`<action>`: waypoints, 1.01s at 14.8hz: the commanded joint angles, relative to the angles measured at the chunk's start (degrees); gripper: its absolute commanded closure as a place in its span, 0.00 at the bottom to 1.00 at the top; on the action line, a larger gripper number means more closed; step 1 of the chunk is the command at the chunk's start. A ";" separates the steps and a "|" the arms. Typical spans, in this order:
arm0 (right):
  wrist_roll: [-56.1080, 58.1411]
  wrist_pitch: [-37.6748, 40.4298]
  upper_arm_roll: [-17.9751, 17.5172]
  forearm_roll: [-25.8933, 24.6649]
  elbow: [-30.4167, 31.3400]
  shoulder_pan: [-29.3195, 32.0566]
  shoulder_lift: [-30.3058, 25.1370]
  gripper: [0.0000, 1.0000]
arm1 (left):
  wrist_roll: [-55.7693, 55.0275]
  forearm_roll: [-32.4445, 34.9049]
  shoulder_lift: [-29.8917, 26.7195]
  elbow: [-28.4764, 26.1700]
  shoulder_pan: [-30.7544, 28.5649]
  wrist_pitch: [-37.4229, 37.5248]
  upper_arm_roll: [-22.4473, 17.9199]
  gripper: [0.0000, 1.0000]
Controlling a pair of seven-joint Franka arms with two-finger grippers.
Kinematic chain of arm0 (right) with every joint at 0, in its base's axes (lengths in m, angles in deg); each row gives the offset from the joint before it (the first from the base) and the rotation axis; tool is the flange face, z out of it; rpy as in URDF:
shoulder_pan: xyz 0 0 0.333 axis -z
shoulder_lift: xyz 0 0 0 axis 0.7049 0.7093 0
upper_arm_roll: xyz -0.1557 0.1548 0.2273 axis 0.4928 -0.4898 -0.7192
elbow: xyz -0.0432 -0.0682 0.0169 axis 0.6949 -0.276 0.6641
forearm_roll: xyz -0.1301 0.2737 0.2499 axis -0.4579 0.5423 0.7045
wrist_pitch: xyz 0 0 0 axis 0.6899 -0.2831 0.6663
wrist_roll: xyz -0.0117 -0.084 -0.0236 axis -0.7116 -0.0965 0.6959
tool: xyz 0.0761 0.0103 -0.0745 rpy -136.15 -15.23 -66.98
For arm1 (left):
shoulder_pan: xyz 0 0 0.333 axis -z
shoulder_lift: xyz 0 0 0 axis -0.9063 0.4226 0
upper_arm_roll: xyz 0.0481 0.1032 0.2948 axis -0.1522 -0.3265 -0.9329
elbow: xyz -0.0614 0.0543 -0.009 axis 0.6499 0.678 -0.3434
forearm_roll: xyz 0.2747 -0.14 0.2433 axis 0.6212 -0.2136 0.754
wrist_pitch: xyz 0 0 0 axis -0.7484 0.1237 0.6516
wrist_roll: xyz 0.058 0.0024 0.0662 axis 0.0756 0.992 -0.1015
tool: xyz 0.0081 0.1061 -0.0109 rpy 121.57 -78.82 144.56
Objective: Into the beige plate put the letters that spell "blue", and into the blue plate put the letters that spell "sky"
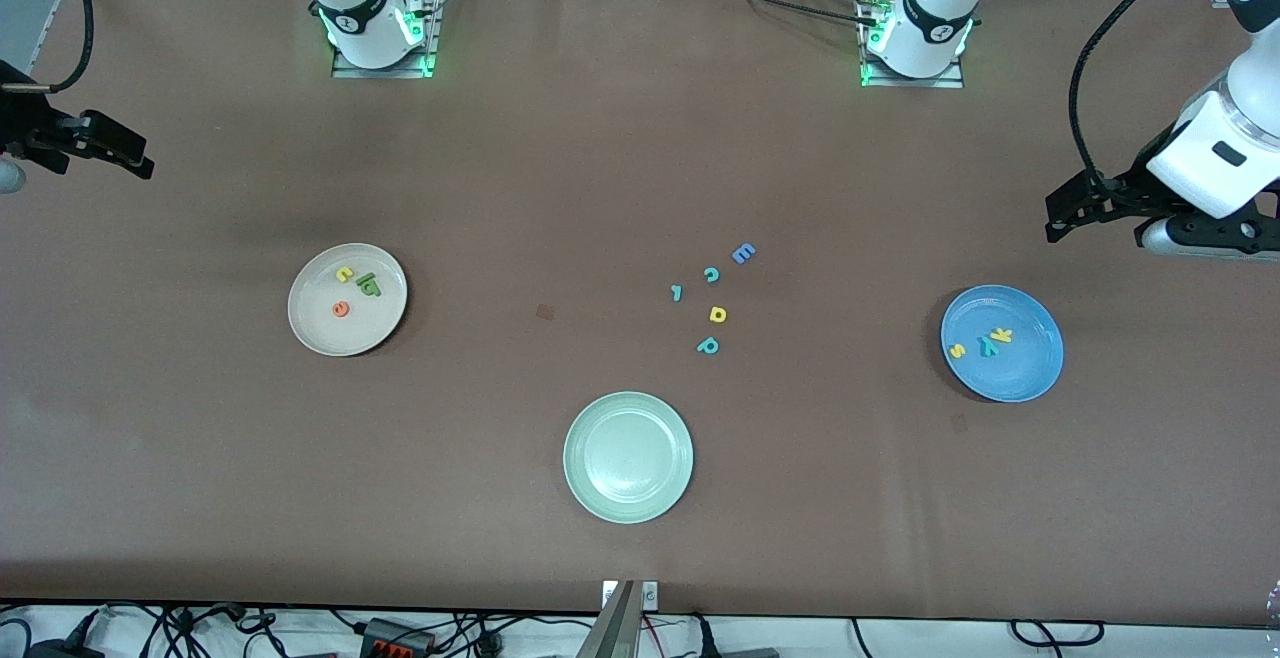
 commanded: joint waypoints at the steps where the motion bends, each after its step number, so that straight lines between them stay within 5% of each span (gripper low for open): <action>1: 0.72 -0.02 -0.36 -0.46 1.29 0.31 -1.51 0.00 | 0.27 0.85 1.60 2.48 -0.07 1.16 0.06 0.00; 15: 0.72 0.07 -0.09 -0.81 1.73 0.66 -1.51 0.00 | 0.19 0.85 1.69 2.48 0.01 1.25 0.06 0.00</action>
